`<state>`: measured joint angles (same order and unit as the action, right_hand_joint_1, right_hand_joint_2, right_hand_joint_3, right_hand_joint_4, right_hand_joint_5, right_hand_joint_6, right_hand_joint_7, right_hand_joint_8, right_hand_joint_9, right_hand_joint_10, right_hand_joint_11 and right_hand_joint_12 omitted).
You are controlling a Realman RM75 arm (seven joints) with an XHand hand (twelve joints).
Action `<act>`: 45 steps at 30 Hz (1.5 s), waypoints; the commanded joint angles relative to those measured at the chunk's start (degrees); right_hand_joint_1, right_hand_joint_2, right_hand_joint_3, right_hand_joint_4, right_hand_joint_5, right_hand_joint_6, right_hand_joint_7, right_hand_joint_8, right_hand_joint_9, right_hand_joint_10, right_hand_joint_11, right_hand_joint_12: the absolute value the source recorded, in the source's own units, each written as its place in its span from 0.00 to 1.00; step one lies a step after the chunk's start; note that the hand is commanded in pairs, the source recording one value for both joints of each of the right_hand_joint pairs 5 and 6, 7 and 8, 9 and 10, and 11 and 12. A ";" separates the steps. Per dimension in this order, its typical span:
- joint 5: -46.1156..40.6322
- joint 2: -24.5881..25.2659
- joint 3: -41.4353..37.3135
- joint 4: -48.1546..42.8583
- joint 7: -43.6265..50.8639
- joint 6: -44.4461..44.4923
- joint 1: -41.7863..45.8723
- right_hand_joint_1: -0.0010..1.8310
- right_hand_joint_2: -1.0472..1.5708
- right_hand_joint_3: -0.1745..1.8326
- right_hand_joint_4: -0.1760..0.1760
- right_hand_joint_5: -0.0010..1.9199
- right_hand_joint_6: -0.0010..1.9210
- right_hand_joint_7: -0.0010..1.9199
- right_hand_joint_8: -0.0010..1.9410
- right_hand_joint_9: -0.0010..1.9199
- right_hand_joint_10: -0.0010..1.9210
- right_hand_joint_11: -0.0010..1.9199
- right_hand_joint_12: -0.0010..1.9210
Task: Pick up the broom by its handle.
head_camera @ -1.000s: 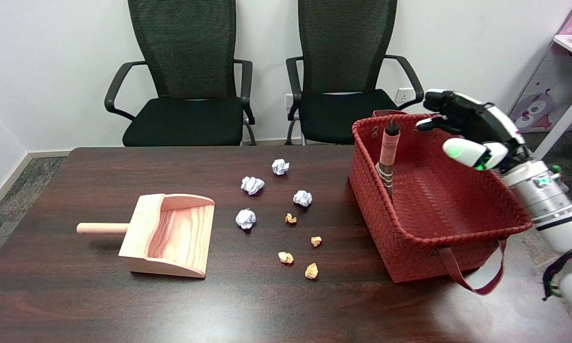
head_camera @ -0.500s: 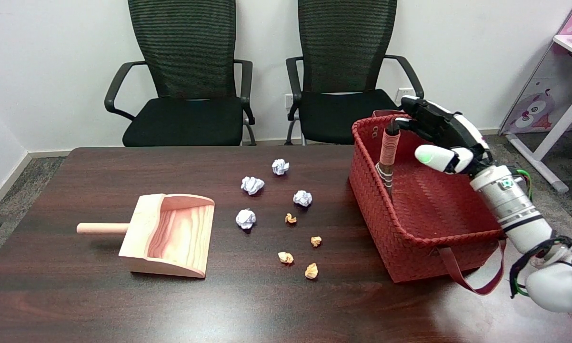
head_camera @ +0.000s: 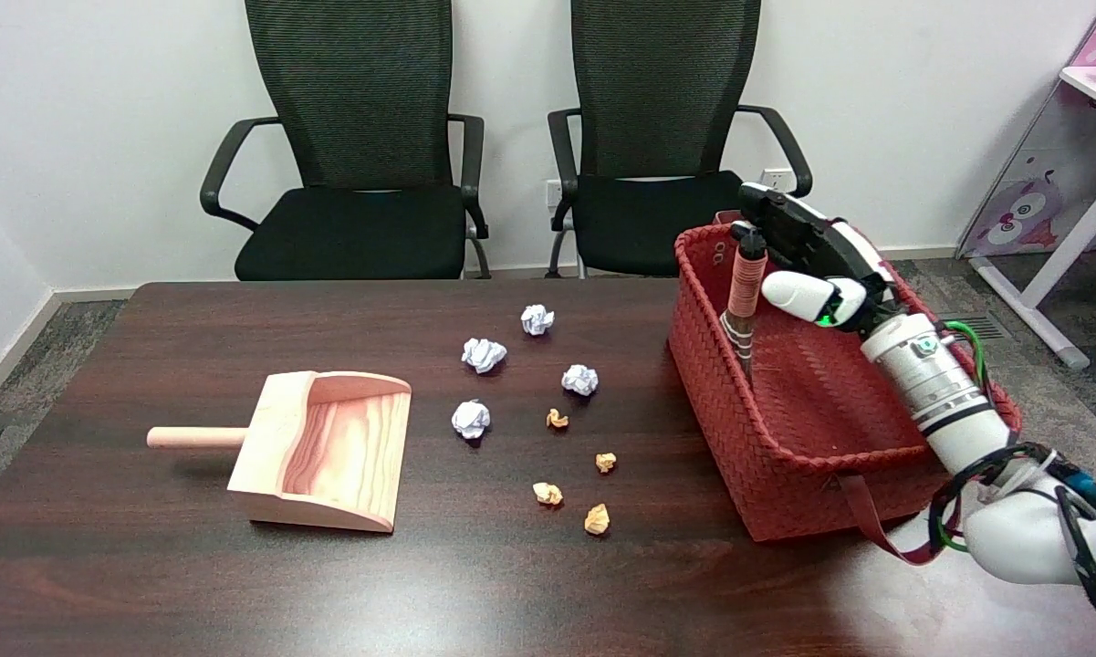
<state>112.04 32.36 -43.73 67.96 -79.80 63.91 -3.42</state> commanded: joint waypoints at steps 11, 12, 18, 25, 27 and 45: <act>0.02 3.33 0.34 2.71 -4.21 -4.06 -1.81 0.48 0.42 0.45 0.00 0.03 0.03 0.03 0.03 0.09 0.09 0.17 0.17; 0.02 3.33 0.04 2.71 -4.23 -4.06 -1.59 0.48 0.42 0.45 0.00 0.03 0.03 0.03 0.03 0.09 0.09 0.17 0.17; -1.83 2.98 -0.38 3.59 -4.23 -3.52 -0.63 0.48 0.46 0.43 0.00 0.02 0.02 0.02 0.02 0.08 0.08 0.14 0.14; -2.18 0.58 -1.95 7.27 -4.23 -4.81 1.71 0.48 0.47 0.43 0.00 0.02 0.02 0.02 0.02 0.06 0.06 0.08 0.08; -2.18 -0.20 -2.80 8.51 -4.13 -5.61 2.66 0.48 0.48 0.43 0.00 0.02 0.02 0.02 0.02 0.05 0.05 0.06 0.06; -4.98 -1.79 -5.31 14.83 -3.70 -12.73 3.94 0.47 0.54 0.44 0.00 0.00 0.00 0.00 0.00 0.02 0.02 0.03 0.03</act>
<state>108.57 32.06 -46.63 78.07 -83.52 56.40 -0.83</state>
